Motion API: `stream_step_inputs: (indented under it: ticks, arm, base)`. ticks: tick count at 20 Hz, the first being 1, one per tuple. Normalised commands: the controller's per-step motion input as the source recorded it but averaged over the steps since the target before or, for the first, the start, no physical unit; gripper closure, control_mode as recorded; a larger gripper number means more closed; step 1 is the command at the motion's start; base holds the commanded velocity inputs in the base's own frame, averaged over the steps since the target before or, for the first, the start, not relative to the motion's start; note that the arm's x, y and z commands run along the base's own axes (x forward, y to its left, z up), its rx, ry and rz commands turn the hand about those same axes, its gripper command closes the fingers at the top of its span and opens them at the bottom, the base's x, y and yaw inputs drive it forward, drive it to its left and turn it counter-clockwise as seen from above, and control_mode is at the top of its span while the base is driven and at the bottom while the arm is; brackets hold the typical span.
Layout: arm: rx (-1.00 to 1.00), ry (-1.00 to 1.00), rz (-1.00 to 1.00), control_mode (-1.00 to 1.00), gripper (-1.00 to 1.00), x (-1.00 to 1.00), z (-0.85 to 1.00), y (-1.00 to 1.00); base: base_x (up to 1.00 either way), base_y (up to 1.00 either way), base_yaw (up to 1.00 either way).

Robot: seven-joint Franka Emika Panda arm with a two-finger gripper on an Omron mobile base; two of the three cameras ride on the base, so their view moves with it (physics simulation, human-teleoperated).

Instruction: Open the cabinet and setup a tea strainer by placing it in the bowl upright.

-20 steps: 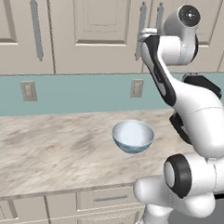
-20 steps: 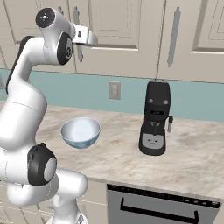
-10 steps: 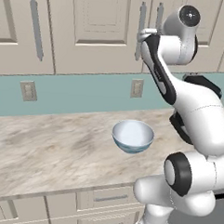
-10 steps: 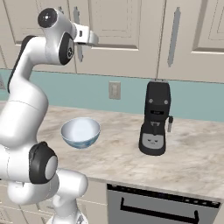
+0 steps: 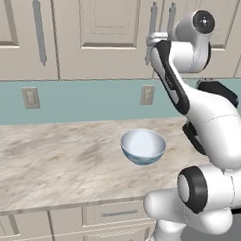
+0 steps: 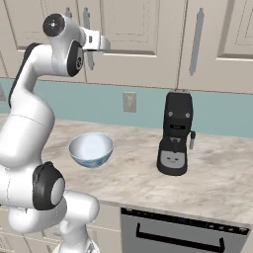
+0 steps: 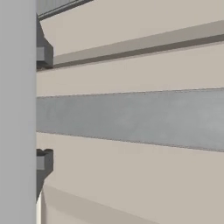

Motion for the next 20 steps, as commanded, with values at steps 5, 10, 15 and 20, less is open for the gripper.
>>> stream_step_inputs:
  ticks: [5, 10, 15, 20]
  arm:
    - [0.0, -0.05, 0.03, -1.0, 1.0, 0.22, -0.04, 0.0]
    - [0.03, -0.01, 0.04, -1.0, 1.0, 0.24, -0.08, -0.13]
    - [0.0, 0.0, 0.01, -1.0, 1.0, 0.16, -0.11, -0.1]
    - [0.0, 0.0, 0.0, -1.0, 1.0, 0.0, 0.0, -0.02]
  base:
    - [0.0, 0.0, 0.0]
    - [0.0, 0.0, 0.0]
    - [0.0, 0.0, 0.0]
    - [0.0, 0.0, 0.0]
